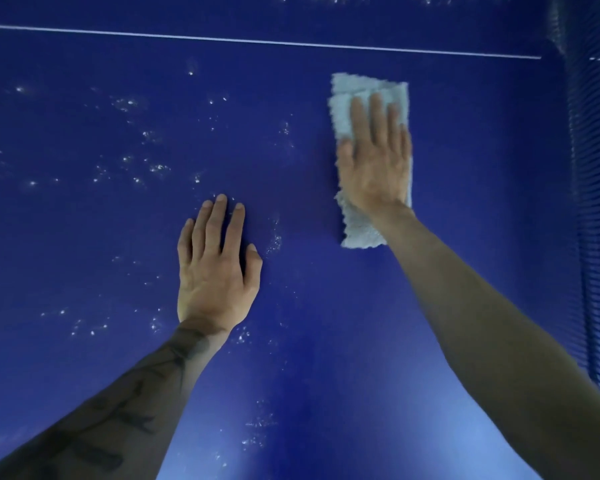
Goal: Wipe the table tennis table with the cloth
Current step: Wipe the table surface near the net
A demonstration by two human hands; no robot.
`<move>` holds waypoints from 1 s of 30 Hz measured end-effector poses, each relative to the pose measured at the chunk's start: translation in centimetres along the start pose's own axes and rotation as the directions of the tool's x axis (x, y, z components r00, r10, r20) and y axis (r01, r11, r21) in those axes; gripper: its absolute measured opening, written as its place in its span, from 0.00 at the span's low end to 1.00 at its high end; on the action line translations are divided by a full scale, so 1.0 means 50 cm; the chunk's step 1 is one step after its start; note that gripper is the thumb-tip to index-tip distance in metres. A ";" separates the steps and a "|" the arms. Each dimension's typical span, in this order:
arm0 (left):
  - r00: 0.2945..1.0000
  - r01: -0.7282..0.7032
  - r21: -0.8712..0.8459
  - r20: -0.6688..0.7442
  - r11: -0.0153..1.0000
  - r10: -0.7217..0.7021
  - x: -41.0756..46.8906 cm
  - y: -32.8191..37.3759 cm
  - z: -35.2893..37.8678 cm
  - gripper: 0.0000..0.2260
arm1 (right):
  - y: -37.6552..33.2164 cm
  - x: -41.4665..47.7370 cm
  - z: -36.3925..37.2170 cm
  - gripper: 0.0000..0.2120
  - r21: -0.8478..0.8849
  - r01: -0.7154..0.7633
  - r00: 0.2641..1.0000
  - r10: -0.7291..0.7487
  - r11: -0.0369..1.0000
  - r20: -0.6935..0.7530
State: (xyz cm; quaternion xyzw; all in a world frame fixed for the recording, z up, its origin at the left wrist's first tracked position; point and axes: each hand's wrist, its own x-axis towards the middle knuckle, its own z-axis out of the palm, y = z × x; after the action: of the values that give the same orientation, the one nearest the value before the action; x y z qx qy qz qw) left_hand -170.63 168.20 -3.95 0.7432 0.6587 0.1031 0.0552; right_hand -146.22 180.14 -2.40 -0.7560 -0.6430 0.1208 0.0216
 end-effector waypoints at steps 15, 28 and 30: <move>0.999 0.033 -0.093 -0.013 0.995 -0.034 0.014 -0.091 -0.045 0.24 | -0.091 0.012 -0.004 0.29 0.017 -0.040 0.999 0.040 0.999 0.021; 0.997 0.080 0.011 -0.006 0.997 -0.080 0.035 -0.185 -0.047 0.25 | -0.302 0.024 0.044 0.30 -0.001 0.286 0.957 -0.285 0.958 0.050; 0.996 0.085 0.015 -0.010 0.996 -0.084 0.033 -0.186 -0.046 0.25 | -0.242 0.027 0.034 0.30 -0.011 0.221 0.974 -0.220 0.975 0.051</move>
State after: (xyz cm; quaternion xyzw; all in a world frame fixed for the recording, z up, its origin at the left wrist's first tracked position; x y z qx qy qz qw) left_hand -179.99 170.88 -3.60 0.7146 0.6906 0.0994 0.0507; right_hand -158.10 183.32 -1.98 -0.6768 -0.7244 0.1308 0.0127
